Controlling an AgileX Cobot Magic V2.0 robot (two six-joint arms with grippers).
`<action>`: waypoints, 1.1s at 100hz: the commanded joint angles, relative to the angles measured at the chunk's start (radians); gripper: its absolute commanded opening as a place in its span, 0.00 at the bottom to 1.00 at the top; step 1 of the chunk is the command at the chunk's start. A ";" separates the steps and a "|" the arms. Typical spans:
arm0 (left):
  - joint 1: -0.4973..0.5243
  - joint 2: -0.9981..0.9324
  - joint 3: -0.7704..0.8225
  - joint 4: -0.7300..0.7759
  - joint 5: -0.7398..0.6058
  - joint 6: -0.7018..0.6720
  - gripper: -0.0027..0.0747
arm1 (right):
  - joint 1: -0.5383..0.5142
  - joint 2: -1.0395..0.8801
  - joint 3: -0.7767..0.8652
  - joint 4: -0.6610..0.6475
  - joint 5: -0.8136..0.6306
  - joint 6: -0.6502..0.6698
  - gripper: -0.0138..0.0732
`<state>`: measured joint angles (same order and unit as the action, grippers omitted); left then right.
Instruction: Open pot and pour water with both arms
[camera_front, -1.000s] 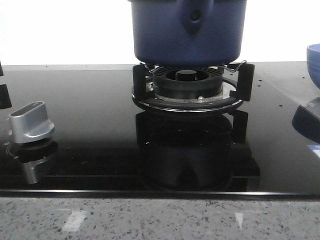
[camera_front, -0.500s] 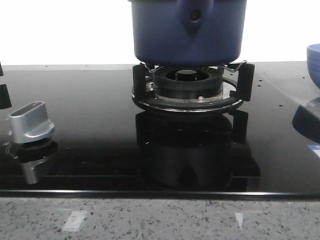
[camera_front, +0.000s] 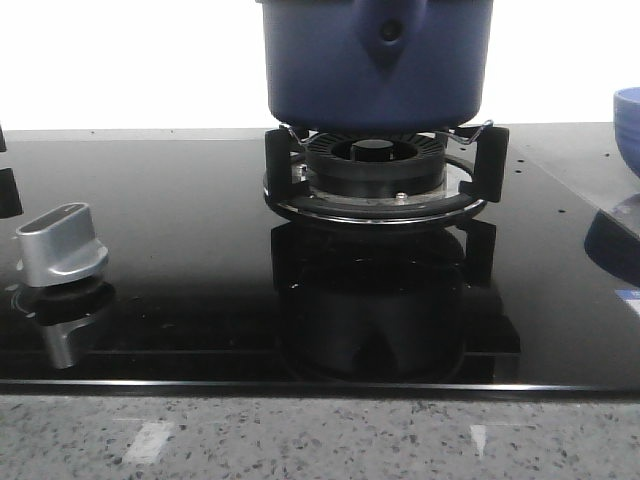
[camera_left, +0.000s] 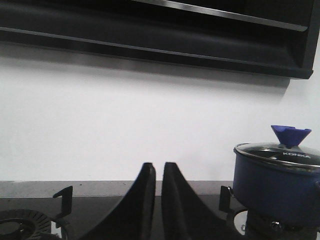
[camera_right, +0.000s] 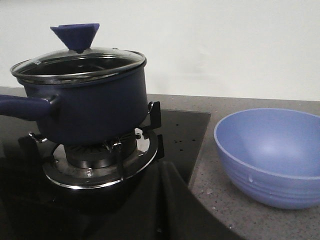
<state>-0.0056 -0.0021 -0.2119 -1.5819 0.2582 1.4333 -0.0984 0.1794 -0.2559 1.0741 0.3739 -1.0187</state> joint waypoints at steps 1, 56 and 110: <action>-0.008 0.015 -0.027 0.108 -0.022 -0.104 0.01 | -0.001 0.005 -0.026 0.031 -0.044 -0.010 0.10; -0.009 -0.030 0.231 1.402 -0.212 -1.491 0.01 | -0.001 0.005 -0.026 0.031 -0.044 -0.010 0.10; -0.008 -0.030 0.244 1.440 -0.196 -1.491 0.01 | -0.001 0.005 -0.026 0.031 -0.045 -0.010 0.10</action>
<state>-0.0079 -0.0036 0.0010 -0.1429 0.1343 -0.0457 -0.0984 0.1777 -0.2559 1.0741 0.3739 -1.0187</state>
